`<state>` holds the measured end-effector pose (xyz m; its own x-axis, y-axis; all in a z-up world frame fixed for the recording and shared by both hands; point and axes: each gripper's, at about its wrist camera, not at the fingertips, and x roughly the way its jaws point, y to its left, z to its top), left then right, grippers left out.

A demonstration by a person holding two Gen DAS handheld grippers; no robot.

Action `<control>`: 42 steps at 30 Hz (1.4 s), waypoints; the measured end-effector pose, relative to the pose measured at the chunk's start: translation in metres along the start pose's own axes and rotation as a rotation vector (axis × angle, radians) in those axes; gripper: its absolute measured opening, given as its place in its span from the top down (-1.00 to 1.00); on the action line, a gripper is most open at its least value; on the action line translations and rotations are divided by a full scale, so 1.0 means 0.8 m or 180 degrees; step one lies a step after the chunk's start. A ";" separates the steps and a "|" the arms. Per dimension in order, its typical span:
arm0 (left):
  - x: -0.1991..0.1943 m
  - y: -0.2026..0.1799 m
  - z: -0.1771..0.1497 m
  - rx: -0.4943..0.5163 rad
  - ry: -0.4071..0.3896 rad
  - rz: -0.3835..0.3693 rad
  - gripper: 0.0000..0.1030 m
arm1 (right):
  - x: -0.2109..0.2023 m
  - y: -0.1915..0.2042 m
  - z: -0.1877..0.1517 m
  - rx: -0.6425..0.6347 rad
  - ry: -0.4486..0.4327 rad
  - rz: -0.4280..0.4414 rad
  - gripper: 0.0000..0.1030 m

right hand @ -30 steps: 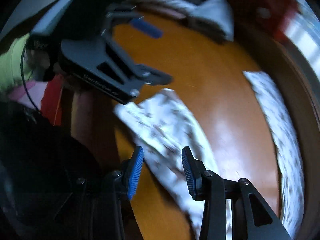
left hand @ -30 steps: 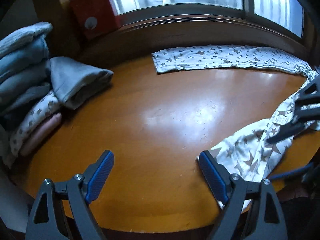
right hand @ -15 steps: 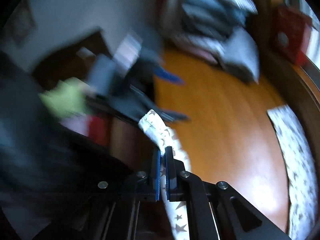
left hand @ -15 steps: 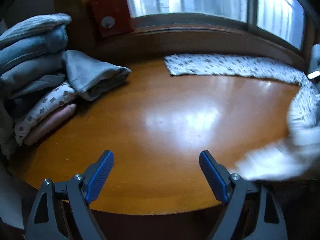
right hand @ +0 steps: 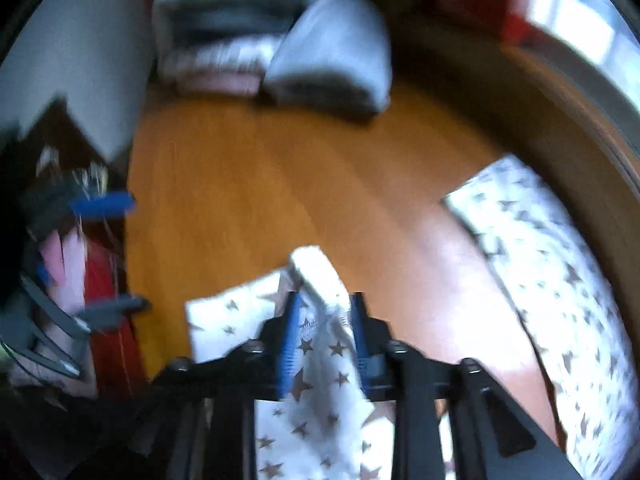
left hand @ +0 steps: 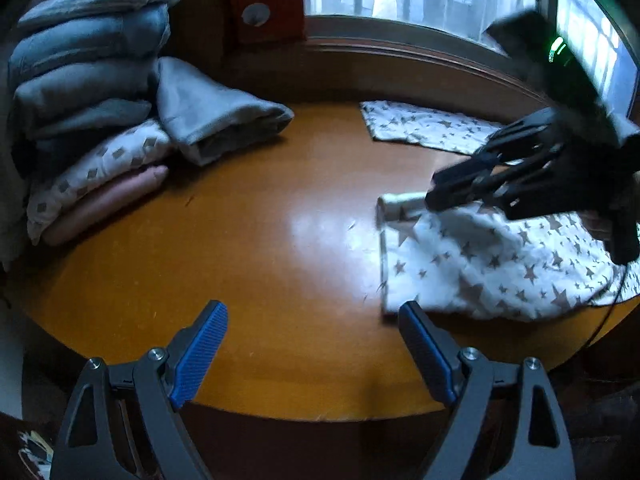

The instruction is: Fold clothes

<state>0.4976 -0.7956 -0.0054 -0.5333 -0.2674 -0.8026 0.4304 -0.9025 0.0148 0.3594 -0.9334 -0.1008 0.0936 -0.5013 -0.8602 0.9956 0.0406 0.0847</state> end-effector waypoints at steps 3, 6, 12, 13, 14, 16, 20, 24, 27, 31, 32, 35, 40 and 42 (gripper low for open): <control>0.003 -0.012 0.009 0.0091 -0.0024 -0.0049 -0.69 | -0.054 -0.019 -0.024 0.0334 -0.0387 -0.0385 0.10; 0.017 -0.040 0.020 0.0249 0.0004 -0.0126 -0.69 | -0.099 -0.035 -0.087 0.0802 -0.0480 -0.1006 0.05; 0.058 -0.114 0.043 0.0660 0.0140 -0.0281 -0.69 | -0.146 -0.064 -0.256 0.1733 -0.0117 -0.1909 0.05; 0.064 -0.123 0.043 0.0736 0.0171 -0.0269 -0.69 | -0.153 -0.067 -0.282 0.1889 -0.0063 -0.2007 0.05; 0.070 -0.132 0.044 0.0812 0.0202 -0.0257 -0.69 | -0.157 -0.070 -0.304 0.2059 -0.0030 -0.2064 0.05; 0.080 -0.143 0.045 0.0902 0.0276 -0.0208 -0.69 | -0.159 -0.074 -0.331 0.2303 0.0023 -0.2148 0.05; 0.087 -0.138 0.045 0.0827 0.0387 -0.0212 -0.77 | -0.171 -0.072 -0.366 0.2600 -0.0061 -0.2155 0.06; 0.091 -0.120 0.041 0.0583 0.0502 -0.0228 -1.00 | -0.177 -0.074 -0.383 0.2803 -0.0206 -0.1906 0.03; 0.092 -0.116 0.039 0.0470 0.0573 -0.0235 -1.00 | -0.179 -0.072 -0.394 0.2770 -0.0250 -0.1848 0.03; 0.085 -0.127 0.044 0.0372 0.0620 -0.0107 -0.97 | -0.196 -0.082 -0.412 0.2906 -0.0419 -0.1811 0.03; 0.081 -0.131 0.046 0.0316 0.0592 -0.0159 -0.96 | -0.207 -0.089 -0.423 0.2981 -0.0499 -0.1836 0.03; 0.066 -0.161 0.056 0.0300 0.0497 -0.0395 -0.96 | -0.239 -0.108 -0.455 0.3205 -0.0740 -0.1907 0.03; 0.052 -0.270 0.071 0.0728 0.0286 -0.0468 -0.96 | -0.295 -0.161 -0.540 0.3637 -0.0803 -0.2248 0.03; 0.052 -0.325 0.073 0.0902 0.0243 -0.0535 -0.97 | -0.312 -0.184 -0.572 0.3725 -0.0753 -0.2328 0.03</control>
